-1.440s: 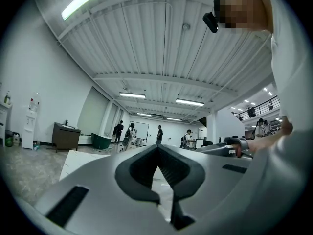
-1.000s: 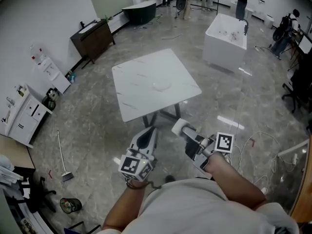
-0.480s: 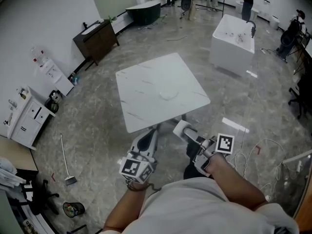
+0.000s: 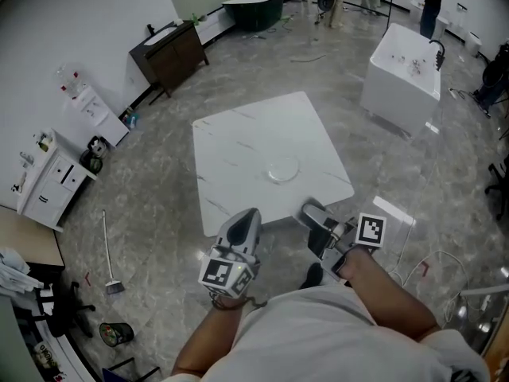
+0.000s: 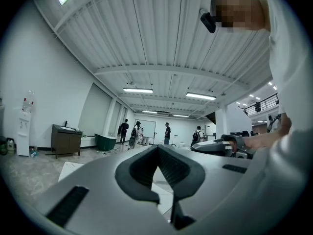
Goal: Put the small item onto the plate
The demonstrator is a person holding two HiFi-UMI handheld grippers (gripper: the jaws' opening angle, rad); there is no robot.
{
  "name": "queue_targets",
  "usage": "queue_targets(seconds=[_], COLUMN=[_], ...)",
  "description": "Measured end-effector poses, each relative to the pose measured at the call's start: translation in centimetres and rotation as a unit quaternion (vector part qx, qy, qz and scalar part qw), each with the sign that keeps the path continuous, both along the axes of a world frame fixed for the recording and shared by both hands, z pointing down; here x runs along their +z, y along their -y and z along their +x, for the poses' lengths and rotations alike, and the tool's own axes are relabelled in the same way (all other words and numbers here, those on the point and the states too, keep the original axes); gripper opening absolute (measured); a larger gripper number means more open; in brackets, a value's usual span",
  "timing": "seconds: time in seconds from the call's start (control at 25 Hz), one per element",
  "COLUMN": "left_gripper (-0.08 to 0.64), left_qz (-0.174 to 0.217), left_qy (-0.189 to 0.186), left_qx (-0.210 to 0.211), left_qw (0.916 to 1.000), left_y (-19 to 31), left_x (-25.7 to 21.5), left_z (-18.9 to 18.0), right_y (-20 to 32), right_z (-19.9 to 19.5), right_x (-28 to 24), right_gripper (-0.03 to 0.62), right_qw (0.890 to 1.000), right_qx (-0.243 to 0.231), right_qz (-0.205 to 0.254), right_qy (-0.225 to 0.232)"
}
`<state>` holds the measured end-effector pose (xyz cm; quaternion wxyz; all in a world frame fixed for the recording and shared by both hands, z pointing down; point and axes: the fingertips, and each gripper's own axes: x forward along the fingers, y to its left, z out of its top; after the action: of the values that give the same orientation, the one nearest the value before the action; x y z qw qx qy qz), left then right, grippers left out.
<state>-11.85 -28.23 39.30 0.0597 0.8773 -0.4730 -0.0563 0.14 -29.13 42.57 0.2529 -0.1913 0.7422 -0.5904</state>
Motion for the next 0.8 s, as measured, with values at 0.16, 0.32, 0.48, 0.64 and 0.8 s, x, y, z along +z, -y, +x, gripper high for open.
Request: queue_targets(seconds=[0.16, 0.32, 0.48, 0.64, 0.8], left_gripper=[0.006, 0.006, 0.006, 0.006, 0.006], left_qz=[0.005, -0.003, -0.014, -0.031, -0.051], left_qy=[0.005, 0.012, 0.021, 0.027, 0.025], left_qx=[-0.018, -0.037, -0.043, -0.049, -0.047], left_qw=[0.9998, 0.9993, 0.9988, 0.9979, 0.9973], left_y=[4.9, 9.3, 12.7, 16.2, 20.6], left_x=[0.4, 1.4, 2.6, 4.7, 6.8], left_z=[2.4, 3.9, 4.9, 5.3, 3.9], right_y=[5.0, 9.3, 12.8, 16.3, 19.8], right_z=[2.4, 3.9, 4.8, 5.3, 4.1], right_x=[0.8, 1.7, 3.0, 4.7, 5.8], right_gripper=[0.104, 0.104, 0.104, 0.104, 0.104], right_qw=[1.0, 0.999, 0.998, 0.997, 0.997], right_qx=[-0.022, -0.047, -0.057, -0.063, -0.055], right_qz=[-0.003, -0.009, -0.021, -0.029, -0.042], right_qy=[-0.014, -0.024, -0.029, -0.033, -0.039])
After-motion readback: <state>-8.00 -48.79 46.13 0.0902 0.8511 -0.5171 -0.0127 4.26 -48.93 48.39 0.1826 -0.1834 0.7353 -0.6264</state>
